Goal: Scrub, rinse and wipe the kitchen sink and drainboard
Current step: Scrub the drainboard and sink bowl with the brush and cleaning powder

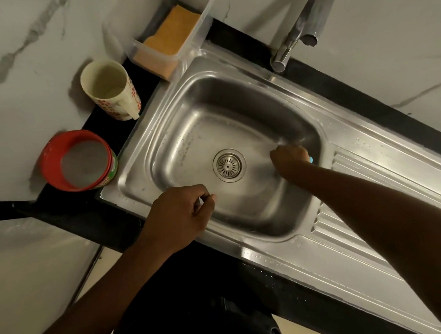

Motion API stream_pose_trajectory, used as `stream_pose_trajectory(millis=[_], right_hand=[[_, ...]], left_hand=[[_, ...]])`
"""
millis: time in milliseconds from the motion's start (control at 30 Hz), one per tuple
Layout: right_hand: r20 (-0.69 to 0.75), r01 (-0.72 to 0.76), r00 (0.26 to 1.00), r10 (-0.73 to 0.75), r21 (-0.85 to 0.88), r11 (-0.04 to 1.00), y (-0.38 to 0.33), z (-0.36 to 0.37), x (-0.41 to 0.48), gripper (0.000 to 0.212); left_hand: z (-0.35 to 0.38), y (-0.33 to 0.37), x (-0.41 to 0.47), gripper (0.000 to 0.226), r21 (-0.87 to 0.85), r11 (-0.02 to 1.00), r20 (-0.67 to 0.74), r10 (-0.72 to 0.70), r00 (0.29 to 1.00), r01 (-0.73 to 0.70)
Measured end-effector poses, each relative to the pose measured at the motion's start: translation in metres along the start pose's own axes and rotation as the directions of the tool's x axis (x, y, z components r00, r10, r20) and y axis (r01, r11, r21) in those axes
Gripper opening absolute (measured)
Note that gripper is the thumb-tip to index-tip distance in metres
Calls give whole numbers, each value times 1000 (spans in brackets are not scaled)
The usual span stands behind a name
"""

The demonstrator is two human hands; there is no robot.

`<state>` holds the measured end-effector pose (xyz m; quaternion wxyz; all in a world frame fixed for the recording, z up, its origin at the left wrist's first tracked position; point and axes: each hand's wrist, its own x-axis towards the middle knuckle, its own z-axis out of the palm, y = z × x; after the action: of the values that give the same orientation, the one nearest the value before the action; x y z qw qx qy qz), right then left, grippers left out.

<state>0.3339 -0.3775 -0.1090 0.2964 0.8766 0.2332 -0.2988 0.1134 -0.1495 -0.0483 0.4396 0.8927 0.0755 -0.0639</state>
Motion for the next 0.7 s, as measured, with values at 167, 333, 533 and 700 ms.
stream_pose_trajectory(millis=[167,333,533,700], right_hand=[[306,105,932,-194,285,953,-43,35,-13,28],[541,-1,821,-183,322,947,-41,27,-6,23],[28,-7,1000,3,159,987,-5,26,13,37],[-42,-20,999,28,175,984,5,36,19,32]], left_hand=[[0,0,3,31,25,1000,-25,7,1000,-6],[2,-1,7,31,38,999,-19,7,1000,-7],[-4,-4,5,34,32,999,0,12,1000,-12],[-9,-10,4,38,42,999,1,-3,1000,3]])
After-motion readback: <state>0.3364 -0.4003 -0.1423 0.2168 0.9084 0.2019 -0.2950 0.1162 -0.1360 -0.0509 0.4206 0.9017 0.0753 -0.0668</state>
